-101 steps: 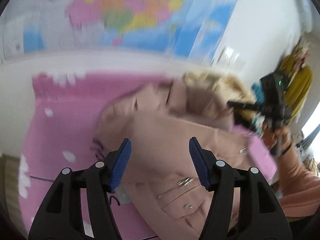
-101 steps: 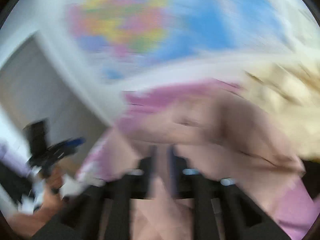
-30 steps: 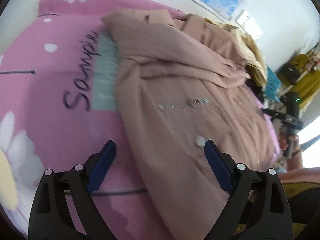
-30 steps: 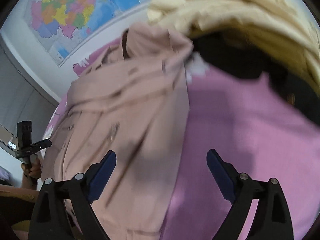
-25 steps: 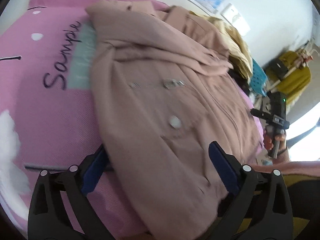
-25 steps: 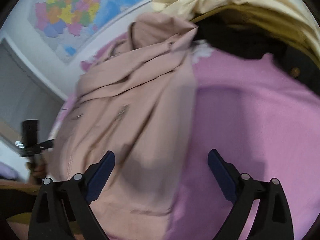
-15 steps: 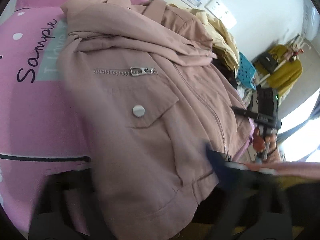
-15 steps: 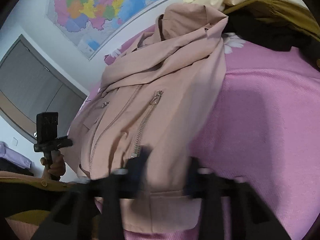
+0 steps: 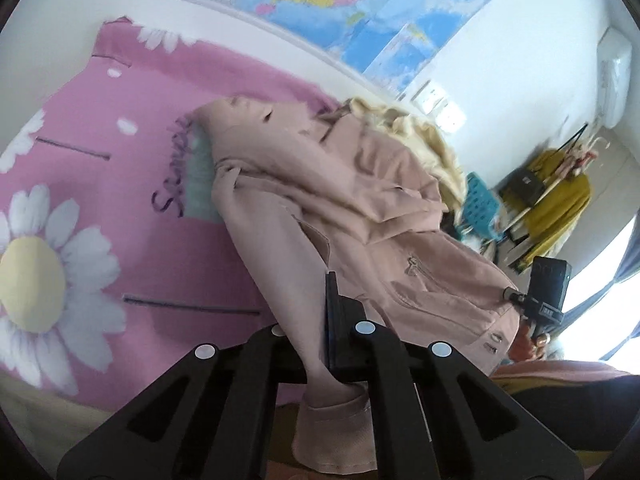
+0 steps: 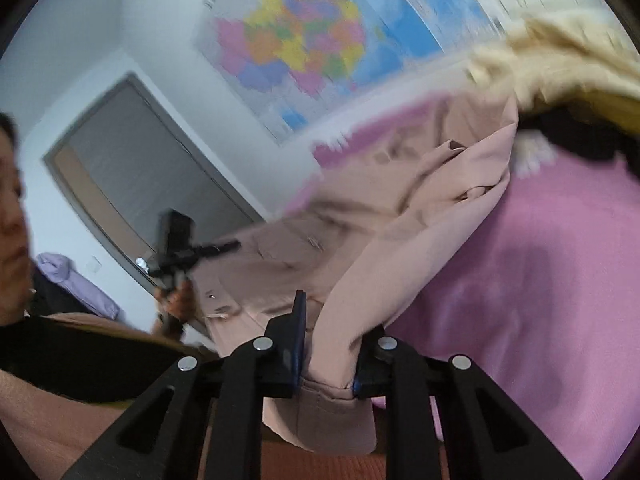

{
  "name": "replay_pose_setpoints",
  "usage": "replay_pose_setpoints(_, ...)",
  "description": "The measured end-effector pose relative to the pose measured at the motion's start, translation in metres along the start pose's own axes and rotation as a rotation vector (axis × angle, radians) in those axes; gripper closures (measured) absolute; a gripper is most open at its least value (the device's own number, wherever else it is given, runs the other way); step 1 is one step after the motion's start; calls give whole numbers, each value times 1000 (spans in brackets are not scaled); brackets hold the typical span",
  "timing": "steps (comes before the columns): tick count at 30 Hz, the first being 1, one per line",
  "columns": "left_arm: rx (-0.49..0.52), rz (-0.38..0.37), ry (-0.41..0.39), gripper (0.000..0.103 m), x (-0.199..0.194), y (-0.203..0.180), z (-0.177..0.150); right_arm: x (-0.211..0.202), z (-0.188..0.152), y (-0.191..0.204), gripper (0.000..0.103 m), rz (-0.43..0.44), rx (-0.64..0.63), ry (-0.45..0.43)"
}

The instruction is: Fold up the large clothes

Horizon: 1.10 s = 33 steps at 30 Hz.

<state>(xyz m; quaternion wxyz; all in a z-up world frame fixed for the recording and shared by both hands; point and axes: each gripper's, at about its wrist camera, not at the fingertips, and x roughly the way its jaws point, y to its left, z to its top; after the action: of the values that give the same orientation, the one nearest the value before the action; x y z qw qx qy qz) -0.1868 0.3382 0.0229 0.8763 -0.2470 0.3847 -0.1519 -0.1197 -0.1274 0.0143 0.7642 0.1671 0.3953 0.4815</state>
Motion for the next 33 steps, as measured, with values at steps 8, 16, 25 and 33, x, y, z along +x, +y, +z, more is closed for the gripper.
replay_pose_setpoints(8,-86,-14,169,79,54,36,-29,35,-33,-38,61,-36,143,127)
replay_pose_setpoints(16,-27,7,209,100,66,21,-36,44,-34,-33,87,-11,132,129)
replay_pose_setpoints(25,-58,-54,70,101,20,12,12,15,18,-16,91,60,114,-72)
replay_pose_setpoints(33,-26,-49,74,100,19,1,73,7,80,-27,91,66,163,-183)
